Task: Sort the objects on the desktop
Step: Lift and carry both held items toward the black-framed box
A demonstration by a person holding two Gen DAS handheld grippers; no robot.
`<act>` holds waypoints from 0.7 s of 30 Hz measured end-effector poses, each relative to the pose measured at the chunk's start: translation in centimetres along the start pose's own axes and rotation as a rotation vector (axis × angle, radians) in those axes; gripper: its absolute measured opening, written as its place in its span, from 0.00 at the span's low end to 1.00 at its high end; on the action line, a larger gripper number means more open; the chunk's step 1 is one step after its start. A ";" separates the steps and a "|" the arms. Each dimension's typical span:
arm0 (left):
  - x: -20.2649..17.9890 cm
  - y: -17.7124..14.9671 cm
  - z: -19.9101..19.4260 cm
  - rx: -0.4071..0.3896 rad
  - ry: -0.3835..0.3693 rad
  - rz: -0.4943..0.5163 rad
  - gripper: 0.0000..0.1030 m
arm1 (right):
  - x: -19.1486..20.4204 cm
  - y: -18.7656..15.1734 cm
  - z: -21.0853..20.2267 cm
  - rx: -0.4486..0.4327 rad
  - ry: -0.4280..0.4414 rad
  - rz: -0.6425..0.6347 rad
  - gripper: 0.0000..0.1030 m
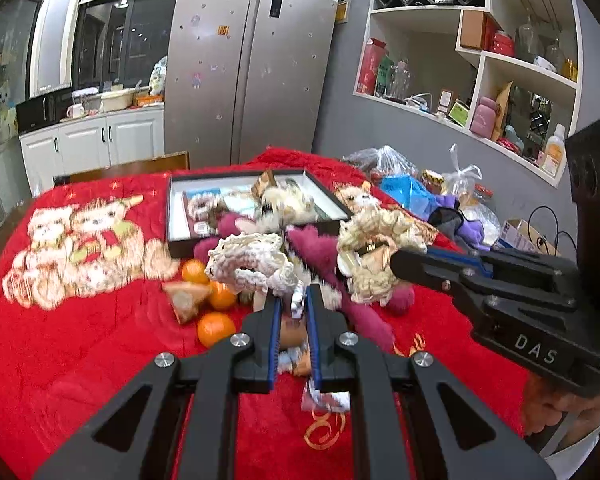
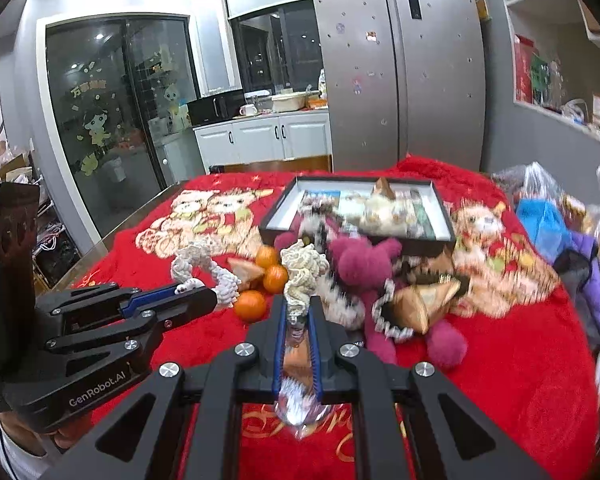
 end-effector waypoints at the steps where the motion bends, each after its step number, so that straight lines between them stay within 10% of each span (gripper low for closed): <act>1: 0.1 0.6 0.2 -0.001 0.004 0.006 0.12 | -0.1 0.7 0.0 -0.012 -0.003 -0.006 0.10; 21: 7.9 12.5 9.6 0.036 0.069 0.002 0.12 | -2.8 11.4 7.1 -0.043 -0.067 -0.064 0.10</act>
Point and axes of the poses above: each gripper's, at about its wrist camera, not at the fingertips, and z roughly the way its jaws point, x to its left, y to its top, the point moved 1 cm from there along z, roughly the way its jaws point, and after that the axes turned 14 degrees about -y, right-handed, at the moved point
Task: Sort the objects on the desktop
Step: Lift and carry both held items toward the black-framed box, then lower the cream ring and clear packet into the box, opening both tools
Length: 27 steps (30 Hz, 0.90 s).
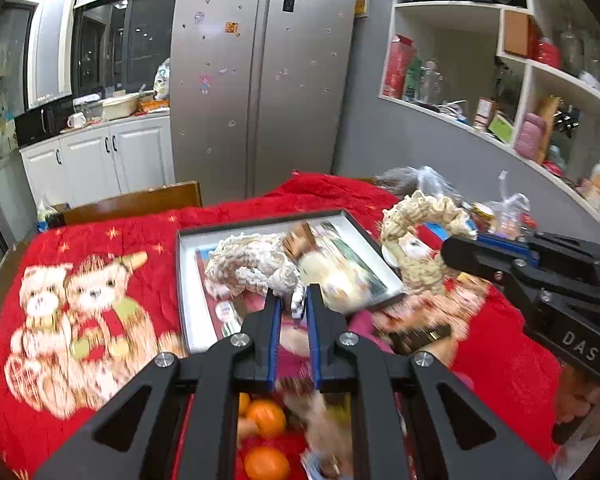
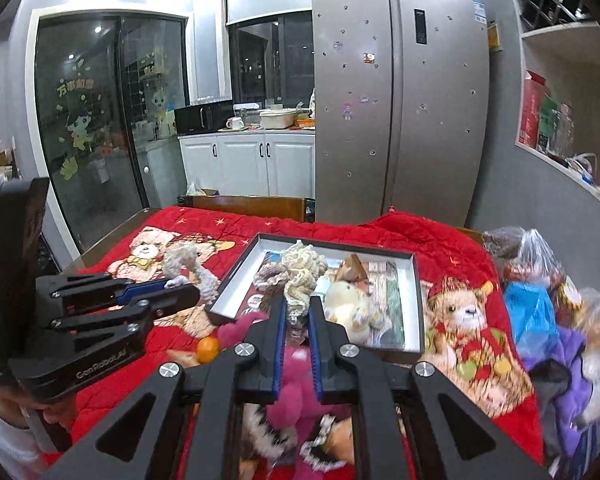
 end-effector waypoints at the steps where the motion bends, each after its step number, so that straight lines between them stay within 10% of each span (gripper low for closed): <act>1: 0.5 0.7 0.9 0.002 0.011 -0.004 0.12 | -0.1 0.6 0.9 -0.001 -0.008 -0.003 0.10; 10: 6.1 5.7 9.1 0.003 0.081 -0.085 0.12 | -0.1 4.6 10.3 0.032 -0.063 -0.045 0.10; 27: 11.3 2.4 15.0 0.081 0.108 -0.120 0.12 | -1.0 1.8 19.6 0.171 -0.063 -0.040 0.10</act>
Point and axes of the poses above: each gripper's, at about its wrist camera, not at the fingertips, and z roughly the way its jaws point, x to its left, y to its top, the point moved 1 cm from there along z, roughly the way its jaws point, and after that the axes turned 14 degrees about -y, right-handed, at the moved point
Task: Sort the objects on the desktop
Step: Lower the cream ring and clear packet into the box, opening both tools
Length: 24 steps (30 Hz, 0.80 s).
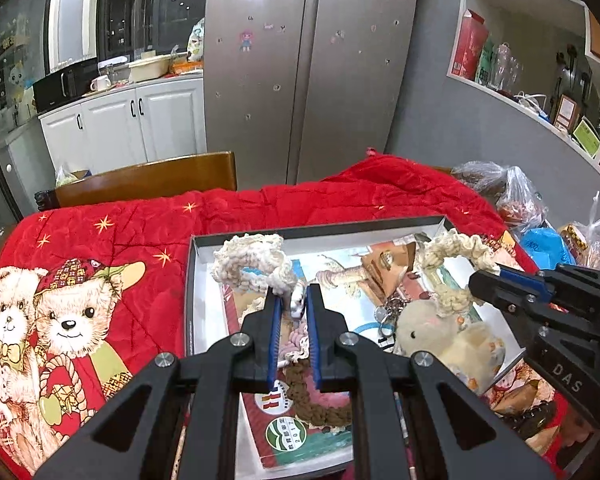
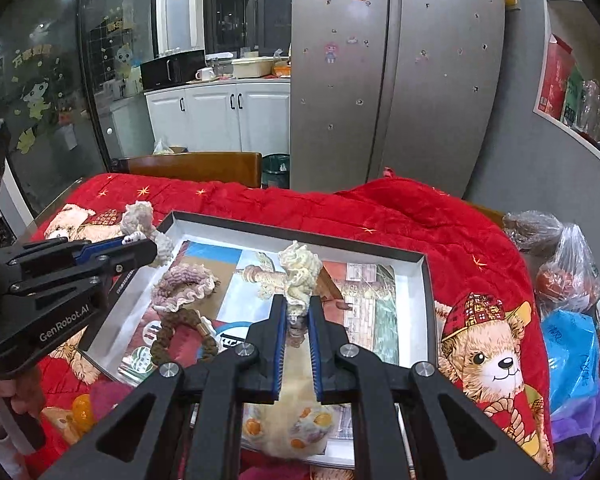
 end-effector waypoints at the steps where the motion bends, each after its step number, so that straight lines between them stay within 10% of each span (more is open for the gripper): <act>1: 0.2 -0.1 0.1 0.002 -0.003 -0.002 0.12 | 0.0 0.0 0.1 0.005 0.004 -0.003 0.10; 13: 0.5 -0.5 0.9 0.032 -0.003 0.005 0.13 | 0.1 -0.1 0.5 0.021 0.003 -0.012 0.10; 15: 0.4 -0.5 0.8 0.030 0.001 0.016 0.22 | 0.1 -0.1 0.6 0.027 0.014 -0.010 0.12; 17: 0.1 -0.4 0.6 0.019 0.020 0.032 0.74 | 0.1 -0.1 0.6 0.030 0.027 -0.012 0.17; 18: 0.0 -0.4 0.4 0.002 0.029 0.039 0.82 | 0.0 -0.1 0.6 0.030 0.035 -0.006 0.29; 21: -0.5 -0.1 -0.3 -0.019 0.036 0.059 0.85 | -0.2 0.0 0.1 0.011 0.047 0.021 0.62; 24: -0.7 0.0 -0.5 -0.018 0.050 0.066 0.85 | -0.2 0.2 -0.4 -0.011 0.010 0.007 0.67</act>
Point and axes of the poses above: each gripper's, at about its wrist camera, not at the fingertips, and z roughly the way its jaws point, x to its left, y to its top, the point moved 1 cm from there along z, roughly the way its jaws point, and after that the axes turned 14 degrees about -y, right-handed, at the moved point
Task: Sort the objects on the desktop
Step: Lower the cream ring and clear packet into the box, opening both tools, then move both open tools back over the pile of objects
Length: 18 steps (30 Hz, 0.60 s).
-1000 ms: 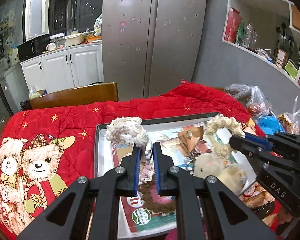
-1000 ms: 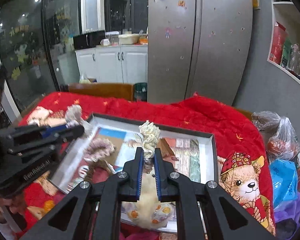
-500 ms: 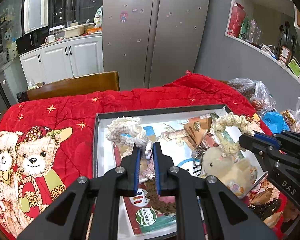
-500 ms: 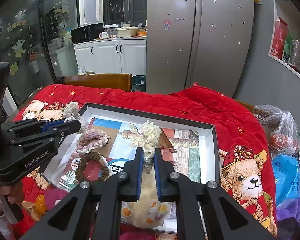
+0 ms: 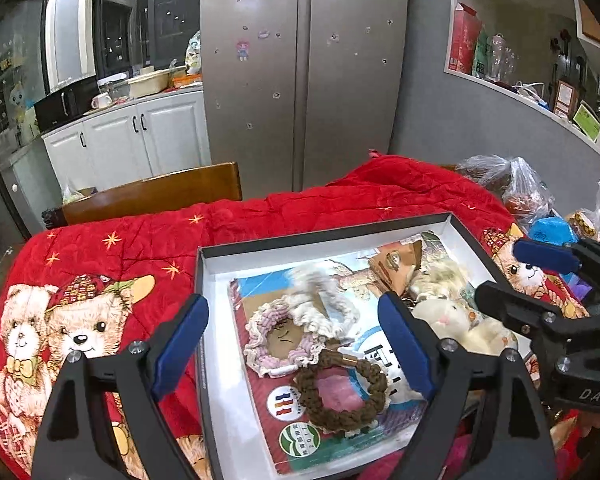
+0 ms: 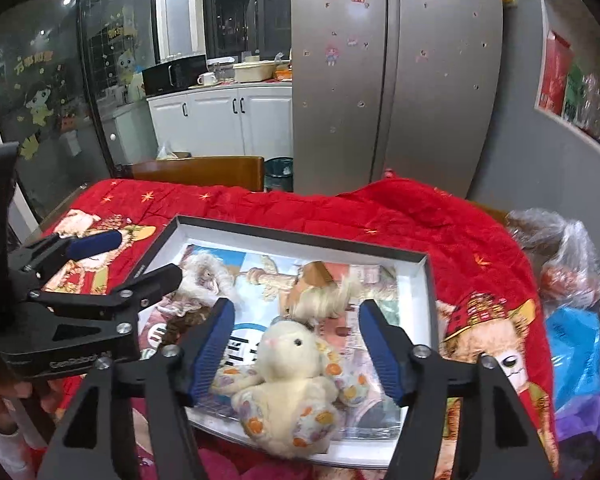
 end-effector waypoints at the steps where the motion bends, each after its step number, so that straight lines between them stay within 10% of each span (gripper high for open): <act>1: 0.0 0.0 0.0 0.004 0.004 -0.001 0.85 | 0.0 0.0 -0.1 -0.001 -0.005 -0.003 0.69; 18: 0.0 0.4 -1.0 0.001 -0.004 -0.012 0.85 | -0.1 0.2 -0.4 0.001 -0.003 0.003 0.70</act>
Point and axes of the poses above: each gripper's, at about its wrist camera, not at the fingertips, and z roughly the way its jaws point, x to its left, y to its top, the point moved 1 cm from there along z, roughly the way its jaws point, and after that the axes turned 14 degrees about -y, right-handed, at the moved point
